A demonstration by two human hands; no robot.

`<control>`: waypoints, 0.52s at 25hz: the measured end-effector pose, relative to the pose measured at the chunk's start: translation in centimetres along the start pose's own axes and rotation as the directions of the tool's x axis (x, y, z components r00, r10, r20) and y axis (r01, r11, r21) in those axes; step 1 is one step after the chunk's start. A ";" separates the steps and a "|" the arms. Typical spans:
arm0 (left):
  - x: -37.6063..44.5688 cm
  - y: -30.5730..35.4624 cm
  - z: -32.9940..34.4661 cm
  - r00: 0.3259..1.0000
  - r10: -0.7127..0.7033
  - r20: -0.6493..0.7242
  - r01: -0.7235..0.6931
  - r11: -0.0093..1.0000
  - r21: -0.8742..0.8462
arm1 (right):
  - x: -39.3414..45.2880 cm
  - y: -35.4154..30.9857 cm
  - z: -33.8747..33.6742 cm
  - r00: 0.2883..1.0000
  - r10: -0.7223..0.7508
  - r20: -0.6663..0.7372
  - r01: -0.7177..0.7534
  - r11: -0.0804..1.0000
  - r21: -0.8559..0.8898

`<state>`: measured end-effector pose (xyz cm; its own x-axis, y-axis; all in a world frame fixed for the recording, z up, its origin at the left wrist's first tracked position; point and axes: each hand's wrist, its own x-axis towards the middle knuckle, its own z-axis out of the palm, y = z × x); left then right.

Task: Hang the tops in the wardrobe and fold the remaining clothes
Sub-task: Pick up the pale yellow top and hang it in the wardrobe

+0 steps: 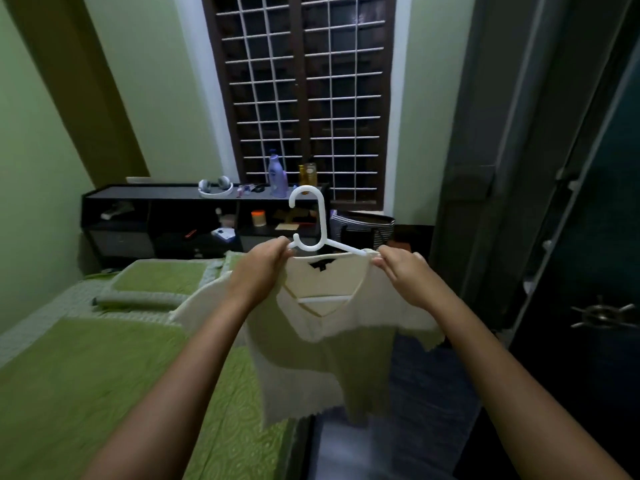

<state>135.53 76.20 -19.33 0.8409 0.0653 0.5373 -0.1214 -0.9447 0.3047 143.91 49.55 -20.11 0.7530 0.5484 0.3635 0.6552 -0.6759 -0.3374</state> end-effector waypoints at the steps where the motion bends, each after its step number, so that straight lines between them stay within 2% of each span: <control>1: 2.3 0.1 1.5 0.999 0.045 0.005 -0.045 0.999 -0.006 | 0.8 1.7 -0.4 0.999 0.035 0.006 -0.035 0.999 -0.027; 3: 7.1 0.6 4.9 0.990 0.144 0.001 -0.144 0.989 -0.017 | 3.0 4.5 -0.2 0.996 0.083 -0.031 -0.085 0.994 -0.070; 6: 14.8 1.3 9.4 0.961 0.274 -0.036 -0.275 0.961 -0.013 | 8.3 7.6 0.7 0.975 0.066 -0.210 -0.118 0.962 -0.245; 9: 22.6 -0.5 13.2 0.939 0.344 -0.022 -0.344 0.936 -0.079 | 14.3 10.7 -0.2 0.923 0.128 -0.364 -0.239 0.930 -0.279; 13: 32.3 -1.9 18.5 0.915 0.398 0.064 -0.377 0.902 -0.212 | 20.4 15.1 -2.0 0.881 0.166 -0.443 -0.327 0.891 -0.316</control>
<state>172.66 74.21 -17.08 0.7551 -0.3367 0.5626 -0.5383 -0.8083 0.2386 169.08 49.55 -16.01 0.7451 0.1528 0.6493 0.3186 -0.9367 -0.1452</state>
